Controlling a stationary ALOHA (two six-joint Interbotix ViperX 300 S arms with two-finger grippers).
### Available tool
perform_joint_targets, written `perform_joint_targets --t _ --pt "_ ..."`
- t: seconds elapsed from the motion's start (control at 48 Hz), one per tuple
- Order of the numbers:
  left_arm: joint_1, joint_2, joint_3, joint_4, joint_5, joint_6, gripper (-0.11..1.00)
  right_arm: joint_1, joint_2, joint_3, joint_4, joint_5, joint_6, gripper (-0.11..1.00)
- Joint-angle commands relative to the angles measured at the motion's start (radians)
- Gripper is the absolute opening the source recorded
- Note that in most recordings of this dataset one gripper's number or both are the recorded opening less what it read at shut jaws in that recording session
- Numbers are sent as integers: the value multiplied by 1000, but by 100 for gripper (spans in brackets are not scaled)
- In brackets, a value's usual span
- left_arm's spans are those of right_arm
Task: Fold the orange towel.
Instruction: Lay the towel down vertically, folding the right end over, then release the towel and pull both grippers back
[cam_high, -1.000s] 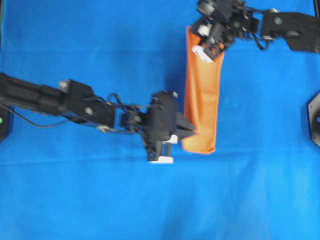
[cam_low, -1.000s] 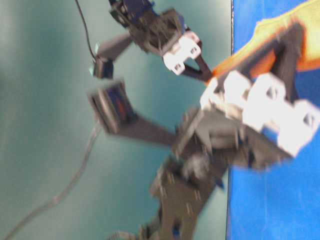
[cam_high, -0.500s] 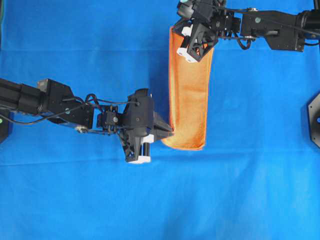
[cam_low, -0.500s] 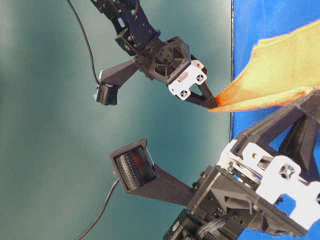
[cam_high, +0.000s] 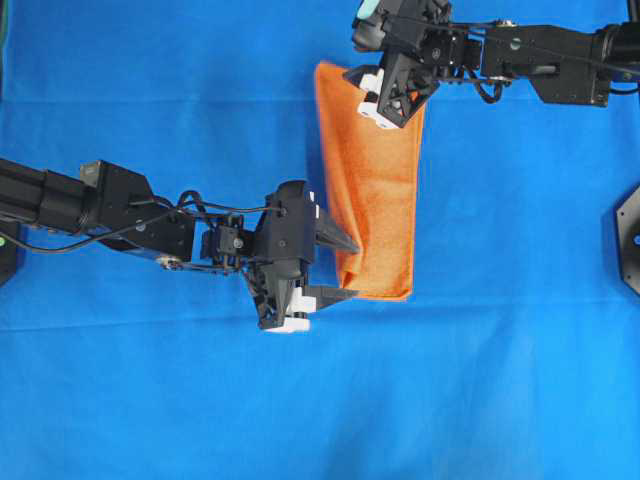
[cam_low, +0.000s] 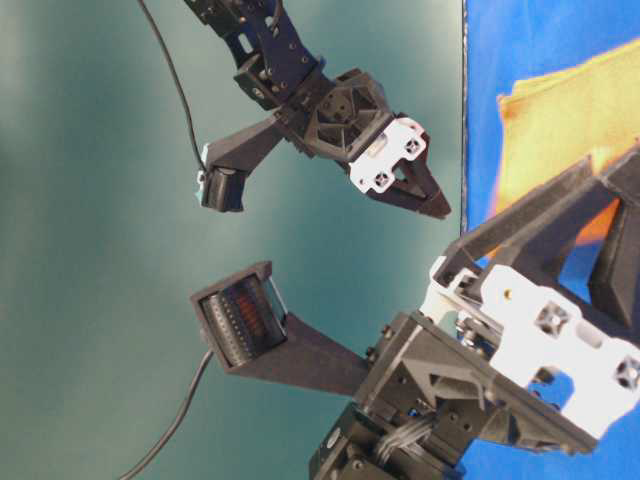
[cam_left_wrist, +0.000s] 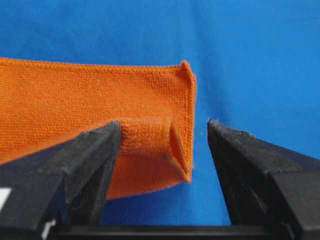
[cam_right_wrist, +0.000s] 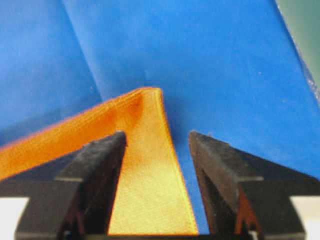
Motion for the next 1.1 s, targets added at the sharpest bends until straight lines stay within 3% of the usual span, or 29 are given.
perform_joint_targets --t 0.0,0.271,0.375,0.625,0.917,1.084 --pt "6 -49 -9 3 21 2 62 0 -34 -9 -5 -2 -6 57" --pt "29 -273 41 8 233 8 63 15 -164 48 -5 8 -9 53" --pt "51 -371 89 8 256 8 62 38 -245 106 -5 8 2 53" --pt "152 -548 272 9 149 6 62 127 -485 308 37 -38 32 53" --pt "236 -724 463 9 8 6 62 212 -746 514 78 -141 117 53" --pt "244 -739 479 8 -5 5 62 212 -778 555 81 -179 130 53"
